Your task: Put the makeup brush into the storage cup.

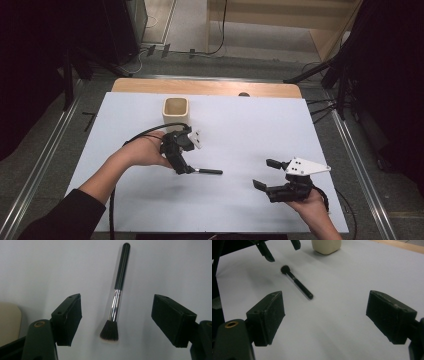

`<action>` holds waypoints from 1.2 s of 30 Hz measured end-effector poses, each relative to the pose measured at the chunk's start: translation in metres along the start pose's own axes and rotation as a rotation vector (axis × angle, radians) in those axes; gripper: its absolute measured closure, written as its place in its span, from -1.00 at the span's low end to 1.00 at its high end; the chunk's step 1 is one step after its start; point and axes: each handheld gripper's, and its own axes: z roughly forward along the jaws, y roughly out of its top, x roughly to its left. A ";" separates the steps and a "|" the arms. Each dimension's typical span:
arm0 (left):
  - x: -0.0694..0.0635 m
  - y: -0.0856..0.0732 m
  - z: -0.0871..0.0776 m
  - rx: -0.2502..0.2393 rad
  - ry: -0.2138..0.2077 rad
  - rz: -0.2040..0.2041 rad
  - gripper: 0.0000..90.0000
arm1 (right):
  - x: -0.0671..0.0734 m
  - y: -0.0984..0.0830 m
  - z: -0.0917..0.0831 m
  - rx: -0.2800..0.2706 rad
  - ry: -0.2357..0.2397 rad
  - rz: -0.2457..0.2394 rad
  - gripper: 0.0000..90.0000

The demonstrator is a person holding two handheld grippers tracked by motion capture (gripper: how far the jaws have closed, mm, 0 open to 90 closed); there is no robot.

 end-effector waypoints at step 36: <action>0.003 0.006 0.046 0.135 -0.061 0.093 -0.30 | 0.000 0.000 0.001 0.013 -0.006 -0.002 -0.64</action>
